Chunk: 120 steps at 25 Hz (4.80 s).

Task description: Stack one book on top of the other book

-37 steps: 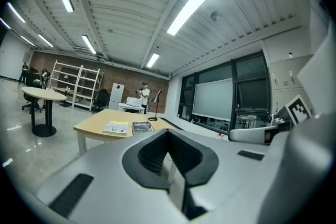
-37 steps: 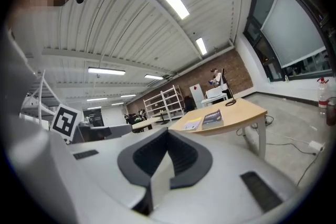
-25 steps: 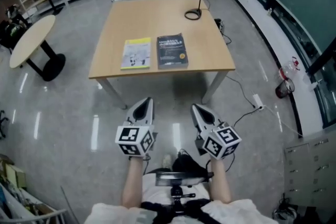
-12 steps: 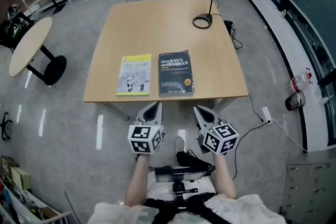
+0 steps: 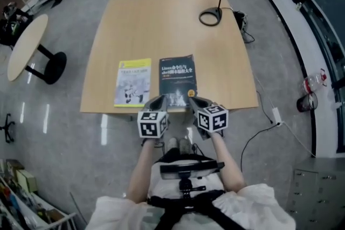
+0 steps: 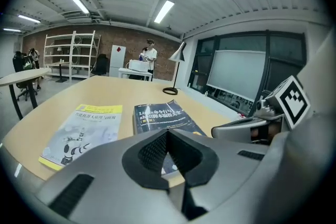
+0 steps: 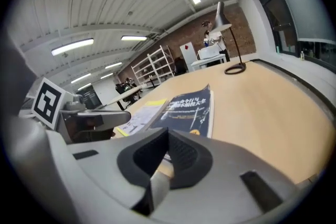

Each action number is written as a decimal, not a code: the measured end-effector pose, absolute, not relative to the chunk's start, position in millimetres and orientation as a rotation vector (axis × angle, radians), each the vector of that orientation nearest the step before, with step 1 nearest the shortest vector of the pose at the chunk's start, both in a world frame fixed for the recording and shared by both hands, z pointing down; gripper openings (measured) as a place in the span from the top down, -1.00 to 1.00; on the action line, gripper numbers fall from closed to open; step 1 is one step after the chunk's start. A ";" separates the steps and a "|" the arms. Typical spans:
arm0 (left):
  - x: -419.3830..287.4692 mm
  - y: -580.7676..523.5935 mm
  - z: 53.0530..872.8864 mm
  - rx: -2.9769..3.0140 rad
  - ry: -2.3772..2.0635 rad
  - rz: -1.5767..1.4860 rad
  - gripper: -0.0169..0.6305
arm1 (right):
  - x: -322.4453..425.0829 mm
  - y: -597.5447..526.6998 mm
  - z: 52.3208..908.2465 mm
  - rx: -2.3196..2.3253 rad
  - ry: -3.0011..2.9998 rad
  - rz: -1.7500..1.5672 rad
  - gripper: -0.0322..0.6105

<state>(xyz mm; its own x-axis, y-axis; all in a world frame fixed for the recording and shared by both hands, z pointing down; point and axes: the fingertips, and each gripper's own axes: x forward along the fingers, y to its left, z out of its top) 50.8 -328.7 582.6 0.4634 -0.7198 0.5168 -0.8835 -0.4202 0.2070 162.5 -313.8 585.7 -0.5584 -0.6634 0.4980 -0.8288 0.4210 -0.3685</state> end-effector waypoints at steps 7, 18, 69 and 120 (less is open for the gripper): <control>53.5 -346.4 635.2 2.199 -1.291 0.602 0.97 | 168.5 -334.7 624.6 1.302 -2.271 0.951 0.91; 56.2 -346.5 657.7 2.216 -1.199 0.692 0.97 | 163.6 -342.0 649.1 1.205 -2.143 0.905 0.91; 51.0 -265.6 660.5 2.225 -1.227 0.684 0.97 | 159.2 -255.5 652.1 1.140 -2.222 1.007 0.90; 50.5 -248.9 689.4 1.874 -0.536 0.417 0.18 | 163.3 -260.3 681.7 0.992 -2.186 1.529 -0.17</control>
